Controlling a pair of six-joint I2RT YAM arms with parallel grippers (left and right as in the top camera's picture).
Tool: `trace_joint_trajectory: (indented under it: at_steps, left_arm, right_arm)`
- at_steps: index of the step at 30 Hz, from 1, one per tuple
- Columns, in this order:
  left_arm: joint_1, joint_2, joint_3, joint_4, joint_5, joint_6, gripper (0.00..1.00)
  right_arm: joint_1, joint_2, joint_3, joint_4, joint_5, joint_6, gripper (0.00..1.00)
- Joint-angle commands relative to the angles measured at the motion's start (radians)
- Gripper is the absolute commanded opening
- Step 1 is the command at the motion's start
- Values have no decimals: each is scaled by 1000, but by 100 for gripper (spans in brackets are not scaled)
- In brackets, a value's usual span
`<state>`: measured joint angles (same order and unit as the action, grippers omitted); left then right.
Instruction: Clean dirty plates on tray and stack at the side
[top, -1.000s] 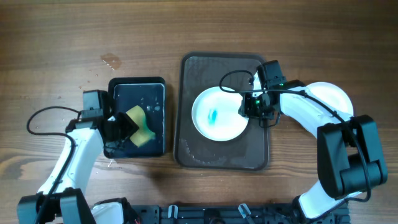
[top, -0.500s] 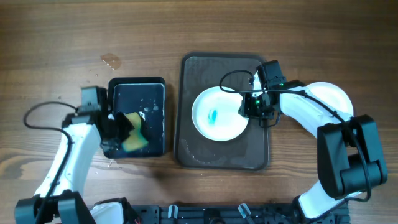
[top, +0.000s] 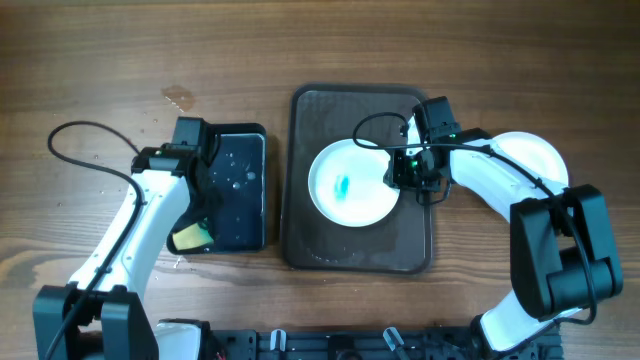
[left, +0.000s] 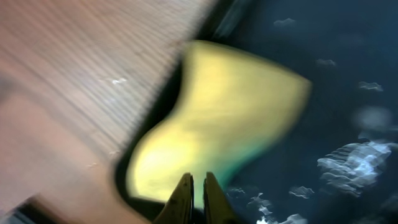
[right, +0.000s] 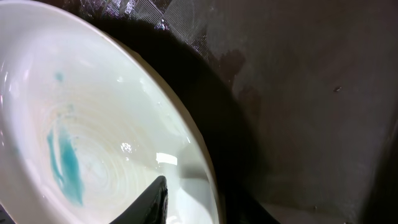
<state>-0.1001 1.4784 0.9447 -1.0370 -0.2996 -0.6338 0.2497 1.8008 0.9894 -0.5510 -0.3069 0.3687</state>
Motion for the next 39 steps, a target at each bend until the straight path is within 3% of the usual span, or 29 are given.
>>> trace_joint_trajectory:
  at_steps: [1,4,6,11,18,28,31,35,39]
  left_arm:
    - [27,-6,8,-30,-154,-142,4]
    - [77,-10,7,2,-106,-94,4]
    - [117,-6,-11,100,88,113,4]
    - [191,-3,-113,222,181,195,4]
    - [156,-3,-140,304,581,366,4]
    - [22,-5,-130,336,657,366,4]
    - [27,-24,-76,256,510,319,4]
    - [8,-29,-46,134,517,333,4]
    - [-48,-23,-97,127,404,201,4]
  right_arm:
    - [0,60,-32,-21,60,-1,32]
    - [0,60,-32,-21,59,0,32]
    - [0,60,-32,-21,59,2,32]
    - [0,60,-32,-20,24,5,33]
    - [0,60,-32,-10,18,26,32]
    - [0,60,-32,-11,18,26,33]
    - [0,60,-32,-14,18,24,33]
    - [0,60,-32,-11,18,24,33]
    - [0,60,-32,-10,18,25,33]
